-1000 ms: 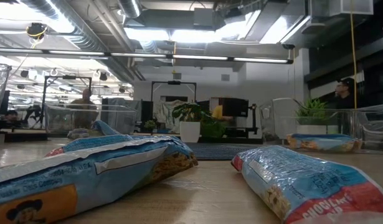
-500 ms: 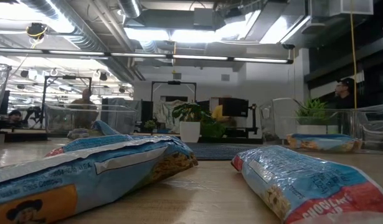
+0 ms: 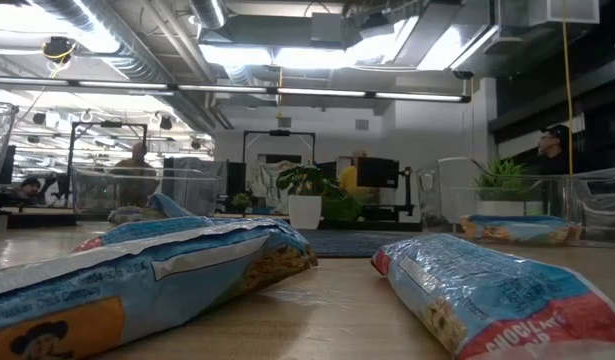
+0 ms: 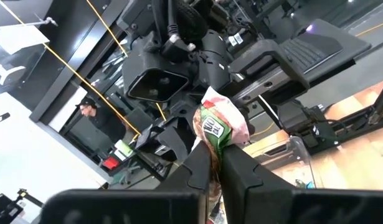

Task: Pick and place Granola Bars by type
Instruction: Put the red granola bar into the bottom transparent bin

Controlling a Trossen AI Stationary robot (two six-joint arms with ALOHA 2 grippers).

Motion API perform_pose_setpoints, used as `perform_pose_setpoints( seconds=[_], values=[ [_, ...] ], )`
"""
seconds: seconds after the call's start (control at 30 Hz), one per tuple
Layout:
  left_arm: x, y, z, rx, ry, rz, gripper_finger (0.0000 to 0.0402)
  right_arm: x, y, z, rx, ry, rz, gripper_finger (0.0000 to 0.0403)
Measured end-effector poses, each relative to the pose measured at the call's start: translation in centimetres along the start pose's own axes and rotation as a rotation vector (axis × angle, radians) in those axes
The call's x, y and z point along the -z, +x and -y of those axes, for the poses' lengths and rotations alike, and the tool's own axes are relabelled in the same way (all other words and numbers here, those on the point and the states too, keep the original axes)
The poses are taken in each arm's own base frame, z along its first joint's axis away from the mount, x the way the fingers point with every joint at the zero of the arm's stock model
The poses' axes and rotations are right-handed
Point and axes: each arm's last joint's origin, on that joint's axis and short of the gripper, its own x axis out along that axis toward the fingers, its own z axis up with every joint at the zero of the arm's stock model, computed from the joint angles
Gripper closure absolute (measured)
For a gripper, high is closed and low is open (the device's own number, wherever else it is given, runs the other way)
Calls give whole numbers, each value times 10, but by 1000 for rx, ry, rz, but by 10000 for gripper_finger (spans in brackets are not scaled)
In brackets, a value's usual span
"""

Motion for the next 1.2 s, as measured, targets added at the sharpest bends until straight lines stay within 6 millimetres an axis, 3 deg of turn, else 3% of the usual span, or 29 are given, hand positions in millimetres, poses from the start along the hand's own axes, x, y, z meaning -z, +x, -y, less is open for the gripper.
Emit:
perform_pose_setpoints(
  seconds=[0.2,0.43,0.57,0.87,1.03,1.2],
  values=[
    [-3,-1,-2,-20,-12,19,387,-5,-13,0,13,-66,30,326],
    [-6,-10,-8,-99,36,-29,393,-13,-53,5,122,-94,74,254],
    [-11,-23,-16,-169,46,-63,389,-11,-78,8,166,-58,50,233],
    [-29,-88,-17,-238,-4,-181,393,18,-103,8,264,-12,-222,236],
    [-33,-109,-18,-251,-73,-191,390,18,-104,2,293,-127,-211,247],
    [-39,-128,-17,-279,-34,-223,390,11,-103,-2,293,-247,-150,252]
  ],
)
